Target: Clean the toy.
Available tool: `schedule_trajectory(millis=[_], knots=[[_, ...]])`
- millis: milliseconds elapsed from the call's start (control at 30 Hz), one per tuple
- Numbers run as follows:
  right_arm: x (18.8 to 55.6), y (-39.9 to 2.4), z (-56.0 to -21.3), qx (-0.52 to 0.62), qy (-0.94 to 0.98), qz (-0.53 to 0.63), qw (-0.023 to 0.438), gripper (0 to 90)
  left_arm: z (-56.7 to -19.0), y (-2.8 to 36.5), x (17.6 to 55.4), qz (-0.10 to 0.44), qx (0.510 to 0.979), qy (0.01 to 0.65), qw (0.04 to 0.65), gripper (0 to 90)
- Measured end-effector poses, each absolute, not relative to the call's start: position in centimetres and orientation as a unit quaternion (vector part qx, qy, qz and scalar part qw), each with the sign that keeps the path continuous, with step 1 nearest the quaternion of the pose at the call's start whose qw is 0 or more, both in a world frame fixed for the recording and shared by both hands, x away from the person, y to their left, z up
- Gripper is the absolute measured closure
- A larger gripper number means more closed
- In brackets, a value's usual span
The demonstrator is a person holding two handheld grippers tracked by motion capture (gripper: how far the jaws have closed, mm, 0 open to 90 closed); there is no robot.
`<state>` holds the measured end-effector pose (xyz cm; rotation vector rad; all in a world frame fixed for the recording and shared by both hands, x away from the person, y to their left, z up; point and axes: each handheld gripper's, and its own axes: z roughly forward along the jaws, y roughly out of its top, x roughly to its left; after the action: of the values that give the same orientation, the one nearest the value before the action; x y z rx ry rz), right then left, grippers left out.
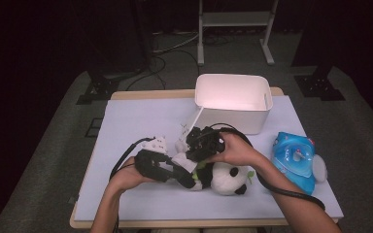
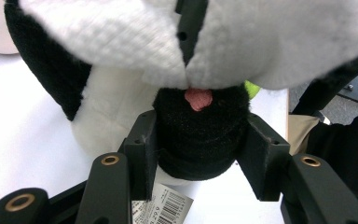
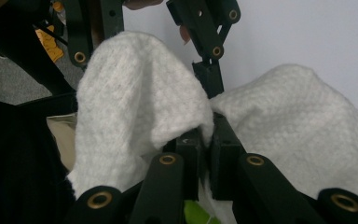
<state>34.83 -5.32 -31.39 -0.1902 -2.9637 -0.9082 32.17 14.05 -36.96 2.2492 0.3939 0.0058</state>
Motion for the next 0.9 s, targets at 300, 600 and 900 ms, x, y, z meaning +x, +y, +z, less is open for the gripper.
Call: schedule_trajectory(millis=[300, 600, 900], knots=[[34.1, -7.0, -32.6, -0.07, -0.957, -0.281, 0.024, 83.9, -37.0, 13.9, 32.2, 0.003, 0.895, 0.159, 0.417, 51.1], [33.6, -8.9, -32.6, -0.082, -0.954, -0.286, 0.025, 84.0, -37.0, 13.8, 32.1, 0.002, 0.896, 0.155, 0.416, 50.8], [33.1, -11.4, -32.9, -0.101, -0.954, -0.282, 0.024, 83.9, -37.0, 13.7, 32.1, 0.001, 0.898, 0.154, 0.413, 50.3]])
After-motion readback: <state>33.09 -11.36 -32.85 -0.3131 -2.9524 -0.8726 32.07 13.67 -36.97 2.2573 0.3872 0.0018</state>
